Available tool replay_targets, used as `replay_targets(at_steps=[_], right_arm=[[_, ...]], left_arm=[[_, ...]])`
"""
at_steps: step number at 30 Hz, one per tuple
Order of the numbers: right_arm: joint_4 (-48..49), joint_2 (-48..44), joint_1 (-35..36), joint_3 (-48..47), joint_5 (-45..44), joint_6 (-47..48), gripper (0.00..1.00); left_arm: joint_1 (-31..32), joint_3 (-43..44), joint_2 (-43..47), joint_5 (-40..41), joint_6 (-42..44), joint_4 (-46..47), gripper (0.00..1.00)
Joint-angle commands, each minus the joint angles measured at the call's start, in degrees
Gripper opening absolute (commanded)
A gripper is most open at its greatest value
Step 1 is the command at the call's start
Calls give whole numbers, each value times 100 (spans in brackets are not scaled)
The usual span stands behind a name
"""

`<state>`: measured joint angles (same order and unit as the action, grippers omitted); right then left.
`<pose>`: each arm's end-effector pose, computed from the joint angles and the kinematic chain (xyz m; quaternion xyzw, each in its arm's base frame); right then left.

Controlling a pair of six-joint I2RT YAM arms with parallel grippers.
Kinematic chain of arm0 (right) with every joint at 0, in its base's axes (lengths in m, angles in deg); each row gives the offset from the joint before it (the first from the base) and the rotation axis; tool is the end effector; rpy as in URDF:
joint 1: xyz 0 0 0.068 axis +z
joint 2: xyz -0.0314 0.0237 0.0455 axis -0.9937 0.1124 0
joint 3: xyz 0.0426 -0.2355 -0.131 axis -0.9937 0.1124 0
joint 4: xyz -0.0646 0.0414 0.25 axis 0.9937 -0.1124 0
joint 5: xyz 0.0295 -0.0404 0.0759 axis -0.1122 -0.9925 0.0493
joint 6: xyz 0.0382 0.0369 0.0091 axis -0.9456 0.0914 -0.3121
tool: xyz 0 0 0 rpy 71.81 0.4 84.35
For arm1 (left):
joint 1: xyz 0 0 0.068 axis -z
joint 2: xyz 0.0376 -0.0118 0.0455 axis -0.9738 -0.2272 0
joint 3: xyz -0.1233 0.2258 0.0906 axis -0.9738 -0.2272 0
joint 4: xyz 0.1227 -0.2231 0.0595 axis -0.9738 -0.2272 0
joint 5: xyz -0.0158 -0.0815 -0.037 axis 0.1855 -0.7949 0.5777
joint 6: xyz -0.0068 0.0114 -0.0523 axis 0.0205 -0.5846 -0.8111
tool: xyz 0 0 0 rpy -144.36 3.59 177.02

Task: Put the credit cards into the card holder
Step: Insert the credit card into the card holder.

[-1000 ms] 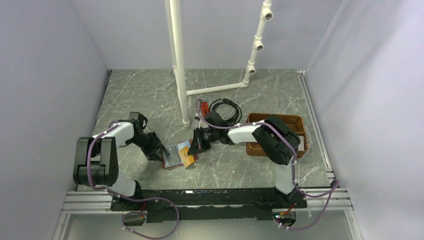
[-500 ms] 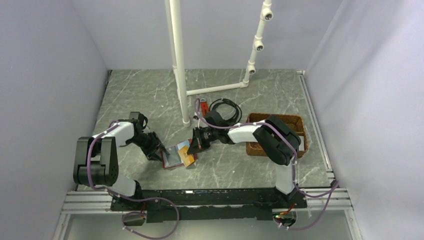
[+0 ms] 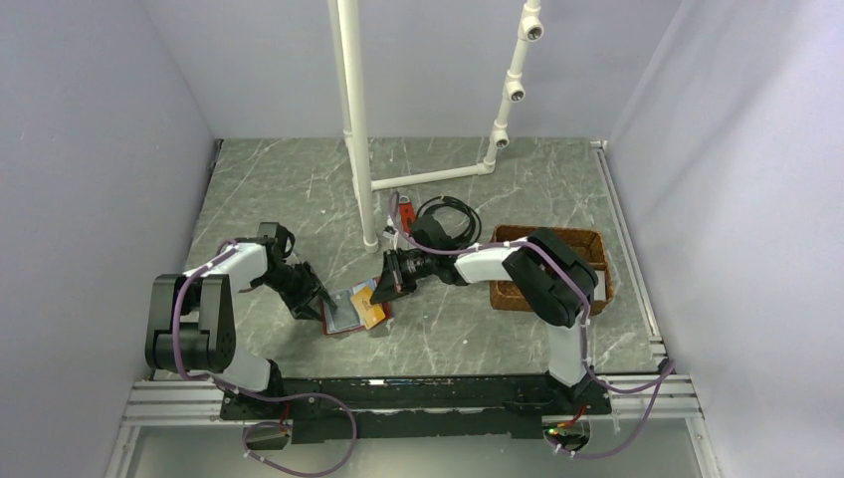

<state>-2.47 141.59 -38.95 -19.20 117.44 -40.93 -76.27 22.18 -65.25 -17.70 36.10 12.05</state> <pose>0.2594 0.2916 0.1356 -0.1790 0.8256 0.5328 0.0500 0.2259 -0.0169 0.1465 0.3115 -0.9262 0.2093 0.0361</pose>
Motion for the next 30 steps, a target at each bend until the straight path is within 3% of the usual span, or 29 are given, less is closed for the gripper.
replay_targets(at_steps=[1, 30], right_arm=[[408, 248, -13, -238, 390, -30, 0], [920, 1098, -75, -823, 137, -152, 0]], left_arm=[[17, 62, 77, 353, -18, 69, 51], [54, 71, 95, 327, -32, 53, 52]])
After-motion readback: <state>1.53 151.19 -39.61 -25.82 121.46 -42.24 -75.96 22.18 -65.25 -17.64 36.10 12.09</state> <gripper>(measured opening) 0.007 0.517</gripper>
